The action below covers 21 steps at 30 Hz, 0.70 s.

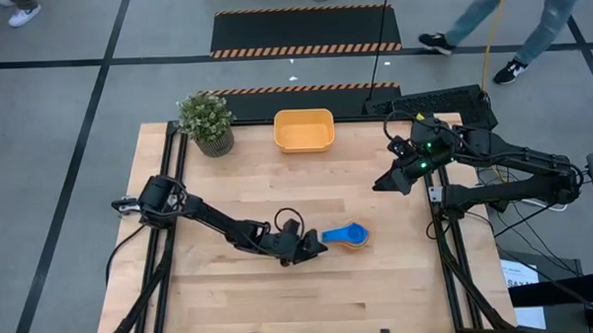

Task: Nest measuring cups in basket
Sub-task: Adjust the stacked measuring cups

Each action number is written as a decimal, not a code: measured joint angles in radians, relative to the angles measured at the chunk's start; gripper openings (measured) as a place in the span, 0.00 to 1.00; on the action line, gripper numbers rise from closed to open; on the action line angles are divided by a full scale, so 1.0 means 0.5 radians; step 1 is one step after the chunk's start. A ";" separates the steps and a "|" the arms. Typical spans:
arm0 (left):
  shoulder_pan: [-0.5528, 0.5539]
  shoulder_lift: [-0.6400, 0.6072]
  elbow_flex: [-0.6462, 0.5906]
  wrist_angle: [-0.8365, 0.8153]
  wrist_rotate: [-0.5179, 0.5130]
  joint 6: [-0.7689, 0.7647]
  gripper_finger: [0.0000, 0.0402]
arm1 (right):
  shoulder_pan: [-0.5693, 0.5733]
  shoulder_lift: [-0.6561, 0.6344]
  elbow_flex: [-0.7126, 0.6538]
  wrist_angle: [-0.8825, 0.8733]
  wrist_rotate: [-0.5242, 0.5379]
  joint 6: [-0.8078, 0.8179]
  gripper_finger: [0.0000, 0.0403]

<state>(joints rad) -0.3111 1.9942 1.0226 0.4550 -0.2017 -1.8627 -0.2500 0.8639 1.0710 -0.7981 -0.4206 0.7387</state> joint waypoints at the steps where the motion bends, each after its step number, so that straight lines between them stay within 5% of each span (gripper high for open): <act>1: 0.000 0.001 -0.021 0.022 -0.007 -0.003 0.65 | 0.000 0.001 0.000 -0.007 0.000 -0.002 0.46; 10: 0.060 -0.003 -0.129 0.038 -0.021 -0.061 0.62 | 0.001 0.002 0.000 0.000 0.010 -0.035 0.46; 21: 0.148 -0.003 -0.131 0.149 -0.036 0.095 0.82 | 0.000 0.002 0.000 0.000 0.073 -0.037 0.46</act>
<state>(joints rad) -0.2371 1.9926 0.9573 0.5297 -0.2195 -1.8151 -0.2501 0.8650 1.0710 -0.7979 -0.3839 0.7200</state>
